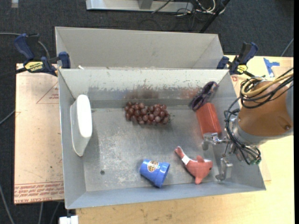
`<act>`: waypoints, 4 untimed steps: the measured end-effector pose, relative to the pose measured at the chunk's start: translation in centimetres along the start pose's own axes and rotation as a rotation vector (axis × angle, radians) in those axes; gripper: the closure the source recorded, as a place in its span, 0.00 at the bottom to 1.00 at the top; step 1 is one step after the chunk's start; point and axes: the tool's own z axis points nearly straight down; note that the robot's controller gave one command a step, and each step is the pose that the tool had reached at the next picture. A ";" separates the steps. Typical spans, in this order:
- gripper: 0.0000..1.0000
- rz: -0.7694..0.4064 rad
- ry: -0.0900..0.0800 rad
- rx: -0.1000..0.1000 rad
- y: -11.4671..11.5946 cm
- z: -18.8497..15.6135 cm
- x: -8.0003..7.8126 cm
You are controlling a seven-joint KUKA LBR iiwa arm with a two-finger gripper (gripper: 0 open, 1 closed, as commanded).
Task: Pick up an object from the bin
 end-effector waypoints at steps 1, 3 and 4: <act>0.00 0.000 0.000 0.000 0.0 0.0 0.0; 1.00 -0.402 -0.009 0.002 3.4 2.5 1.1; 1.00 -0.401 -0.009 0.002 3.4 2.5 1.1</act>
Offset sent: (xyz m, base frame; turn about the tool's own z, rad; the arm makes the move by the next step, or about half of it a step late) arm -0.0161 0.0276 -0.0257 -0.1907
